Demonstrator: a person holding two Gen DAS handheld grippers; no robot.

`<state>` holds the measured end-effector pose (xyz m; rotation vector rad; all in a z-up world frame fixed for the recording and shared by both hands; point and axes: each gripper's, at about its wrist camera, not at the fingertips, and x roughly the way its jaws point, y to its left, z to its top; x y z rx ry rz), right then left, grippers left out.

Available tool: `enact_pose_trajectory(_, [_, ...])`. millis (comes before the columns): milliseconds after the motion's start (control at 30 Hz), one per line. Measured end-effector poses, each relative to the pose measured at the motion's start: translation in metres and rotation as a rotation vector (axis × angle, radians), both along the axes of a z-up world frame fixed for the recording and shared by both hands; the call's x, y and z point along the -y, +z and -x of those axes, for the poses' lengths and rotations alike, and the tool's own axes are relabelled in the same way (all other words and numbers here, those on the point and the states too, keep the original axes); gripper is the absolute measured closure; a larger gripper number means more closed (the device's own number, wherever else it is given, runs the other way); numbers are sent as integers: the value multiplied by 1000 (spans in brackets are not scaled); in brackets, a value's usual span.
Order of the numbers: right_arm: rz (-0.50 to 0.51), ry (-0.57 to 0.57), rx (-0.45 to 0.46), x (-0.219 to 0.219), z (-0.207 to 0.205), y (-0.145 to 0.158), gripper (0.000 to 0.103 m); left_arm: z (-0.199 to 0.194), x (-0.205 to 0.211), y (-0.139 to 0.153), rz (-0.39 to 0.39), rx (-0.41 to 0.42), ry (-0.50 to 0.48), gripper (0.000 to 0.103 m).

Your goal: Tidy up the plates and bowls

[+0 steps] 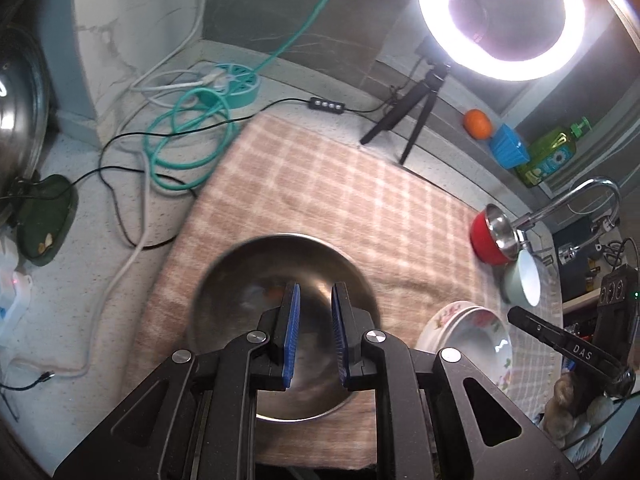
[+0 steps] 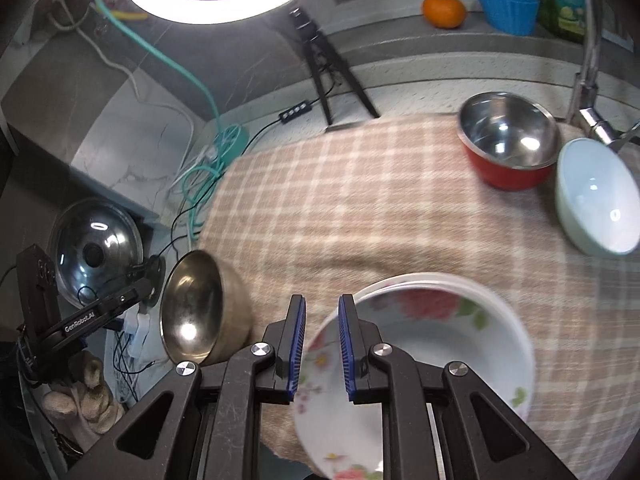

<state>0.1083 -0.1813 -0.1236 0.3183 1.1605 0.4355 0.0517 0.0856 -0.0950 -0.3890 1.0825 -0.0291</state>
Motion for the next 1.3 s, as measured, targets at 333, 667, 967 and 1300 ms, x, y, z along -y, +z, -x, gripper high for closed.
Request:
enact_pose_trajectory(333, [33, -78, 55, 80, -28, 14, 83, -31, 81, 5, 53, 29, -100, 88])
enact_pose_trajectory(667, [91, -134, 99, 140, -70, 18, 81, -67, 149, 5, 80, 41, -183, 83])
enact_pose_trajectory(967, [163, -144, 124, 163, -103, 11, 81, -100, 197, -4, 51, 40, -242, 72])
enact_pose_trajectory(1300, [239, -113, 117, 158, -136, -12, 81, -139, 231, -33, 60, -10, -256, 72])
